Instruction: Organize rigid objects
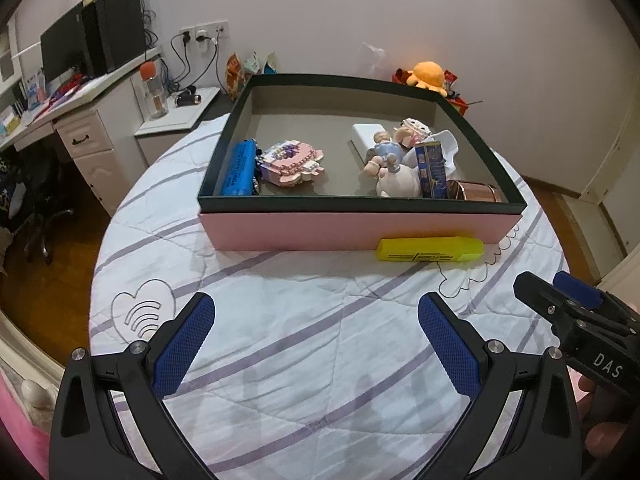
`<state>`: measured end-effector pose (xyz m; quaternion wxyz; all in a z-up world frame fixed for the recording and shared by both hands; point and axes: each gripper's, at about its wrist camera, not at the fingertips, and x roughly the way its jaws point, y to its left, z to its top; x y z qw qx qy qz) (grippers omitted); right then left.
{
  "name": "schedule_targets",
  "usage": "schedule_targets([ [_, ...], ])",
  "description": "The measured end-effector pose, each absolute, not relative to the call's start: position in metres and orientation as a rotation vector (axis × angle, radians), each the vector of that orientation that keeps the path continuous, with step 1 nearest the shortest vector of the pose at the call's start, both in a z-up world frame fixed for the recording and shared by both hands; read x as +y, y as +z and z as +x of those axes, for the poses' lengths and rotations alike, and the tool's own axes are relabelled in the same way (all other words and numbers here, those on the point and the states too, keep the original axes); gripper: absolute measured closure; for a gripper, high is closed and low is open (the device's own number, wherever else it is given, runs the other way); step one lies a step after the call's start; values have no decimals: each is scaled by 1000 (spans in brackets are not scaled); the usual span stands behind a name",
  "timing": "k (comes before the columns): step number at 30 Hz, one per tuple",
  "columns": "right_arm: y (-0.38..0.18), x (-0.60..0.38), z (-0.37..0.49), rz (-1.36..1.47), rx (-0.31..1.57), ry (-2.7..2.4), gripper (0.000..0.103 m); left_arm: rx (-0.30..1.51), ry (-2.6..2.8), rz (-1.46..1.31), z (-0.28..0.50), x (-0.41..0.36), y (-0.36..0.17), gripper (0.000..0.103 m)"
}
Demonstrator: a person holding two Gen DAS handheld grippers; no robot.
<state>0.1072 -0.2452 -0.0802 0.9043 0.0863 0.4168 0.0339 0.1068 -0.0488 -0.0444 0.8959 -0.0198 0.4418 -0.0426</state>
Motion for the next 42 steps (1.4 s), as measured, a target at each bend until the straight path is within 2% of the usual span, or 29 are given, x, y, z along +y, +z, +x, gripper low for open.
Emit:
schedule_targets([
  [22, -89, -325, 109, 233, 864, 27, 20, 1026, -87, -91, 169, -160, -91, 0],
  [35, -96, -323, 128, 244, 872, 78, 20, 991, -64, -43, 165, -162, -96, 1],
  [38, -96, -319, 126, 244, 874, 76, 20, 982, -88, -56, 159, -156, -93, 8],
  [42, -93, -313, 124, 239, 871, 71, 20, 977, -113, -56, 151, -149, -90, 24],
])
